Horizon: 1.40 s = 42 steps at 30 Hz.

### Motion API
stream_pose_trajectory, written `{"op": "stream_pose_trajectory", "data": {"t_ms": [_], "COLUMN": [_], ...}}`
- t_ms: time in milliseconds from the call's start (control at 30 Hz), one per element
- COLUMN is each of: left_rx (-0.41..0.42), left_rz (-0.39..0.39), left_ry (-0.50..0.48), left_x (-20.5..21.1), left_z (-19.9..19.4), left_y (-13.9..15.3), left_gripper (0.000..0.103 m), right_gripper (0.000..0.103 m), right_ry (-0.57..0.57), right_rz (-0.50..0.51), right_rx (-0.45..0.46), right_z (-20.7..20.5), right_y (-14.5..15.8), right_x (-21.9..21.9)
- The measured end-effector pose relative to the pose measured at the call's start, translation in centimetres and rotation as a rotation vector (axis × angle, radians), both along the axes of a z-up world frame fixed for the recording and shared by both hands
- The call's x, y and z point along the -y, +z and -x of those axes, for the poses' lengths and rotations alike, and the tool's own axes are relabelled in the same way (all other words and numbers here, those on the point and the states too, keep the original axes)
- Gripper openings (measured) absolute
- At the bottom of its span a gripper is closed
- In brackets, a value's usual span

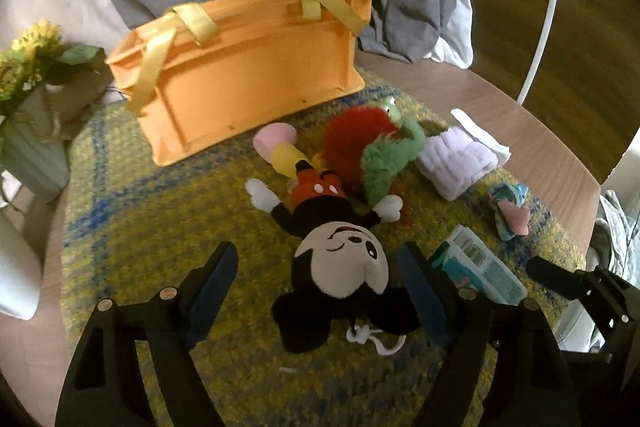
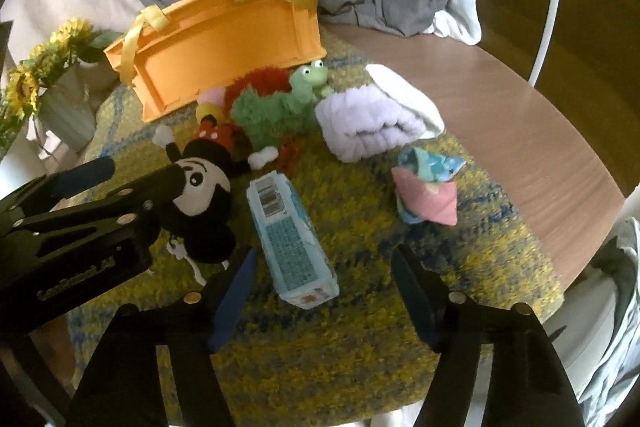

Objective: Organize soft objects
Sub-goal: 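Grasp the Mickey plush with the left tool while the right tool grasps the light-blue box, then carry the Mickey plush and light-blue box over the orange crate with both tools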

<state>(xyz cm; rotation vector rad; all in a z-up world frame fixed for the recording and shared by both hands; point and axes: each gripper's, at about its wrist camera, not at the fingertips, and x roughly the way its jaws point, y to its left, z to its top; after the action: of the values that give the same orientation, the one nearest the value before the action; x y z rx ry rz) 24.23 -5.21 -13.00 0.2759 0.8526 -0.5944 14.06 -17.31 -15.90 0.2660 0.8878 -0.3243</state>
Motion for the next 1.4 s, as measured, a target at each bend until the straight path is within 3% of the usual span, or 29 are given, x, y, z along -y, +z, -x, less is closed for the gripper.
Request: {"op": "stream_pose_trajectory", "data": {"t_ms": [167,333,533,700,1200,1400], "left_rx": [-0.054,-0.097,-0.077,-0.072,0.023,0.084], "left_rz": [0.010,0.018,0.023,0.032,0.100,0.141], "left_ry": [-0.028,-0.063,-0.089,-0.090,-0.048,-0.003], "left_x": [0.9,1.5,1.5,0.7,-3.2,-4.1], "left_z": [-1.1,-1.7,-1.4,-1.2,0.9,1.4], "left_y": [-1.3,-2.5,-2.7,-2.3,2.5,5.4], "left_gripper": [0.073,0.060,0.057,0.055,0.055,0.055], "right_gripper": [0.059,0.054,0.038,0.035,0.034,0.028], "right_ry": [-0.004,-0.013,-0.008,-0.019,-0.036,-0.002], "right_rz": [-0.008,-0.020,-0.036,-0.032,-0.003,0.007], "right_rx": [-0.009,-0.009,0.002,0.009,0.132,0.196], "right_z": [-0.8,-1.2,-1.4,-1.2,0.5,0.4], "right_y": [-0.7,-1.0,-1.1,-1.0,3.3,5.7], "right_x": [0.0,0.0,-0.4,-0.7,-2.3,-2.3]}}
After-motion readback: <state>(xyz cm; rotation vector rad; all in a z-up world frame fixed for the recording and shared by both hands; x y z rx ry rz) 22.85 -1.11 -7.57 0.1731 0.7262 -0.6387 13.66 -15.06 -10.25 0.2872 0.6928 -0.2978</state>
